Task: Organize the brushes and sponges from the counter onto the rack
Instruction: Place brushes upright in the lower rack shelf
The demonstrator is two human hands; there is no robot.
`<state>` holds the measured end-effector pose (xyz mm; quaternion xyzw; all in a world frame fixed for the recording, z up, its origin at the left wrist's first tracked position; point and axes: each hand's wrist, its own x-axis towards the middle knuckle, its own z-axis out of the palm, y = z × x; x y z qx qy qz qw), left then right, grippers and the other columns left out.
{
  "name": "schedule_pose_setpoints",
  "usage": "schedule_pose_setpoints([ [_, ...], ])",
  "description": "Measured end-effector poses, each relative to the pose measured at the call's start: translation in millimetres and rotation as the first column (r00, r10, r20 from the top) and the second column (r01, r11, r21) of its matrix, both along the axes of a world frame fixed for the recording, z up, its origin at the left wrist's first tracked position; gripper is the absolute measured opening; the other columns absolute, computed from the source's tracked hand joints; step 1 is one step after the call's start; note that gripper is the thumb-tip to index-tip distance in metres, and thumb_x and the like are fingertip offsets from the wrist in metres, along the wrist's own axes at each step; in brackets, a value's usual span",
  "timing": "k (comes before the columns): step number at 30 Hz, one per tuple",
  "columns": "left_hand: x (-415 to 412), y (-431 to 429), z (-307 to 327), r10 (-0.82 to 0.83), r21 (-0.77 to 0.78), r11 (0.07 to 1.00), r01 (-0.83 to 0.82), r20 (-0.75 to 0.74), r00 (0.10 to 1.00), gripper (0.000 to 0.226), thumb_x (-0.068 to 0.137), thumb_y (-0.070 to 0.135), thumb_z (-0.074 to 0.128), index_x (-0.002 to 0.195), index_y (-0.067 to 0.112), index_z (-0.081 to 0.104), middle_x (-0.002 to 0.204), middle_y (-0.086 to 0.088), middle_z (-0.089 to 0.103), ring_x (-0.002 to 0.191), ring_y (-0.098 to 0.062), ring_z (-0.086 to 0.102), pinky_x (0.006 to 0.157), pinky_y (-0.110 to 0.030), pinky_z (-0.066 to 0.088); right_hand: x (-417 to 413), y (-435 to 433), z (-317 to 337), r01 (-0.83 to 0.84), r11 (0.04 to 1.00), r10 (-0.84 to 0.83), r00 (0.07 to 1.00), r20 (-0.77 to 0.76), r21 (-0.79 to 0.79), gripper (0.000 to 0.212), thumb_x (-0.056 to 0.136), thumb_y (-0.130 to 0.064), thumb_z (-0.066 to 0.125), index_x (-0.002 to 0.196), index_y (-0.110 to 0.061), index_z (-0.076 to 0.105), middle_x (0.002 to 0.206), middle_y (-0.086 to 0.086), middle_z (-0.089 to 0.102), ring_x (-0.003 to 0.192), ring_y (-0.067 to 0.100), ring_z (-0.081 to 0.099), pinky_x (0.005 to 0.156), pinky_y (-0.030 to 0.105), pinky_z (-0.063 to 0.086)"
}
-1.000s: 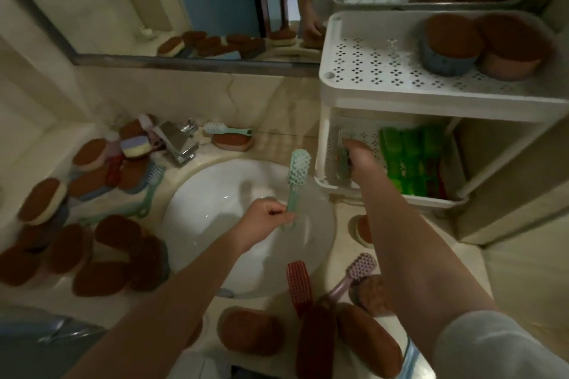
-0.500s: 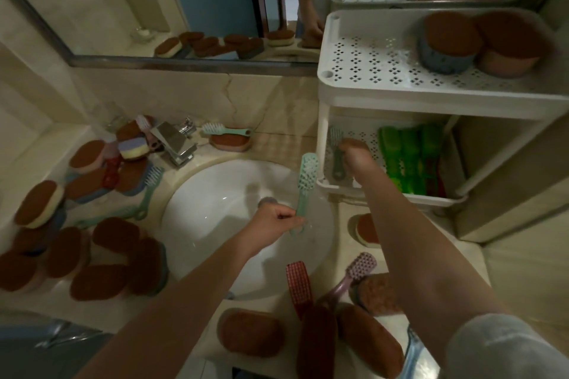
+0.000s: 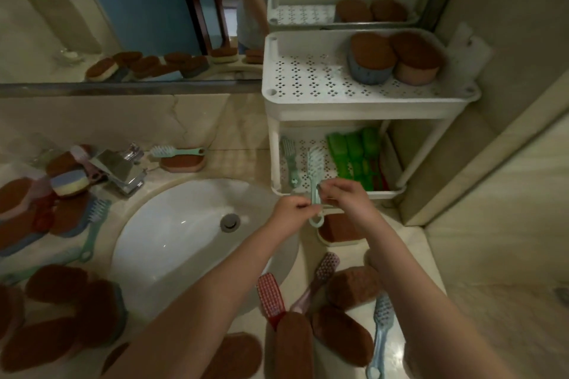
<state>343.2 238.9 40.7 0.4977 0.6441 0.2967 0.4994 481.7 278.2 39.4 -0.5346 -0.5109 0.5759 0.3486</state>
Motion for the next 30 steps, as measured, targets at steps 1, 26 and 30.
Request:
schedule_pose_setpoints([
  [1, 5, 4, 0, -0.024, 0.002, 1.000, 0.024, -0.003, 1.000, 0.024, 0.085, 0.015, 0.065, 0.064, 0.009, 0.055, 0.055, 0.001, 0.037, 0.050, -0.008, 0.036, 0.050, -0.022, 0.027, 2, 0, 1, -0.020, 0.999, 0.019, 0.999, 0.028, 0.031, 0.018, 0.090, -0.011, 0.062, 0.073, -0.009, 0.064, 0.071, 0.007, 0.057, 0.068, 0.013, 0.055, 0.068, 0.023, 0.045],
  [26, -63, 39, -2, 0.292, 0.132, 0.948, -0.289, -0.007, 0.956, 0.021, 0.084, 0.016, 0.066, 0.103, 0.008, 0.059, 0.079, -0.006, 0.059, 0.078, -0.022, 0.058, 0.078, -0.039, 0.051, -73, 121, -62, -0.098, 0.986, -0.048, 0.598, 0.800, 0.132, 0.024, 0.094, -0.024, 0.047, 0.109, -0.012, 0.061, 0.109, 0.012, 0.064, 0.096, 0.028, 0.060, 0.071, 0.028, 0.040],
  [30, -61, 38, 0, 0.284, 0.120, 0.951, -0.283, 0.014, 0.959, 0.027, 0.085, 0.015, 0.064, 0.109, 0.003, 0.060, 0.082, -0.003, 0.061, 0.075, -0.018, 0.059, 0.072, -0.030, 0.049, -78, 116, -61, -0.097, 0.988, -0.034, 0.633, 0.773, 0.122, 0.020, 0.094, -0.017, 0.046, 0.105, -0.010, 0.061, 0.106, 0.013, 0.065, 0.092, 0.028, 0.060, 0.071, 0.028, 0.041],
])
